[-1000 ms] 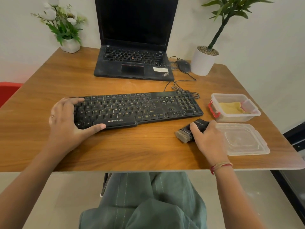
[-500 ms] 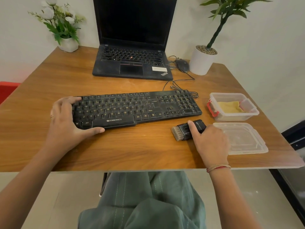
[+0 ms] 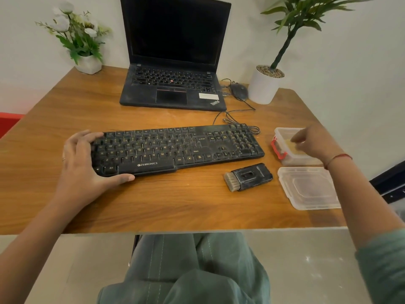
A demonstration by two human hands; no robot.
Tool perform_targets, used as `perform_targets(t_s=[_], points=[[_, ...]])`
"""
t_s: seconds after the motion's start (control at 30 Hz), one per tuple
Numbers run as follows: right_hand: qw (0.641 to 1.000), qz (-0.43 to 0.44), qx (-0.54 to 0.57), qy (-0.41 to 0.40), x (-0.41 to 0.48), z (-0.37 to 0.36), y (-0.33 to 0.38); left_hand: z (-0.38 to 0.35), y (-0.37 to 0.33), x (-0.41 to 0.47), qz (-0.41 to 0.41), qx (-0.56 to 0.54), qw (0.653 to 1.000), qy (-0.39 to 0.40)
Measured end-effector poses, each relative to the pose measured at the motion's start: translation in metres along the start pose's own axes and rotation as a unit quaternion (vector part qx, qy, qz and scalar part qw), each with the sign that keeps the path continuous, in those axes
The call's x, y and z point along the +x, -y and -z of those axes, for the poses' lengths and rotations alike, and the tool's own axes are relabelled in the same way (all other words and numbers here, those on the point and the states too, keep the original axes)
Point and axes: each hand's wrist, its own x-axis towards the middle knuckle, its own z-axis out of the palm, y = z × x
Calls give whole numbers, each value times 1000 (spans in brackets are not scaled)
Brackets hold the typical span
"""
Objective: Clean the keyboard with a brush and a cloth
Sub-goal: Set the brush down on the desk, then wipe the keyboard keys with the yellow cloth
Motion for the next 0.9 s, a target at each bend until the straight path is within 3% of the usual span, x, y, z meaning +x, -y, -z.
perform_targets(t_s=[0.2,0.47,0.9], points=[[1000,7,-1,17,0,-4,-4,-1,-3,0,-17,-14,1000,0],[994,9,-80,77,12,-1,3,-1,1,0,-19,-5,1000,4],[996,-57,-53,38,19,-8,6,-2,5,0,-10,9,1000,6]])
